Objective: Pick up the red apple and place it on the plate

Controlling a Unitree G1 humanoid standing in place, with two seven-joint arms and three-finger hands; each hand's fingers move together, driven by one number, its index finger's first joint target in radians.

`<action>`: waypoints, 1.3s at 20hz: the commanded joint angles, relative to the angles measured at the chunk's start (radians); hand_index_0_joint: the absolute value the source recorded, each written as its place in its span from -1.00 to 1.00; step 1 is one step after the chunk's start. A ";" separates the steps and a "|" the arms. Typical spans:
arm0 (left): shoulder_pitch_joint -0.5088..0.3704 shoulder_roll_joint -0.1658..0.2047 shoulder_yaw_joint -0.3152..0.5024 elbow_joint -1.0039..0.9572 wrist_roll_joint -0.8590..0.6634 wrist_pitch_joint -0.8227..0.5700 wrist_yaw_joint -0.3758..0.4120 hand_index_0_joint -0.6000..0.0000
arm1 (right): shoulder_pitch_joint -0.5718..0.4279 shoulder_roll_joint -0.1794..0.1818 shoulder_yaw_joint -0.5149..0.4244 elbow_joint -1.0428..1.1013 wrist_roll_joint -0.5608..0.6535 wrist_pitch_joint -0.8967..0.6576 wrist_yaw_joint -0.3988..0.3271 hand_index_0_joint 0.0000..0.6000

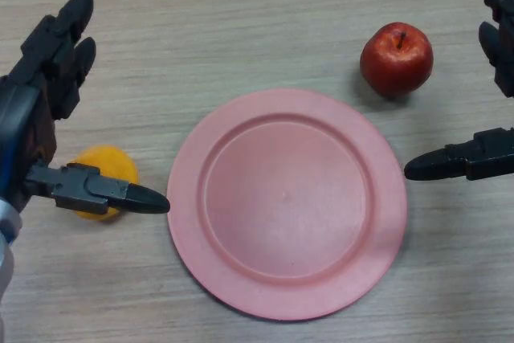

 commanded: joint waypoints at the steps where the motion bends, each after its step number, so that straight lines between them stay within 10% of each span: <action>1: -0.021 0.023 0.032 -0.068 -0.021 -0.089 0.017 1.00 | -0.025 -0.034 -0.074 -0.070 -0.009 -0.144 -0.036 -1.00; 15: -0.014 0.041 0.094 -0.159 -0.156 0.027 -0.007 1.00 | -0.062 -0.063 -0.096 -0.047 0.056 -0.117 -0.053 -1.00; 26: -0.012 0.044 0.091 -0.143 -0.156 -0.017 -0.054 1.00 | -0.339 -0.050 0.010 0.615 -0.079 -0.553 -0.018 -1.00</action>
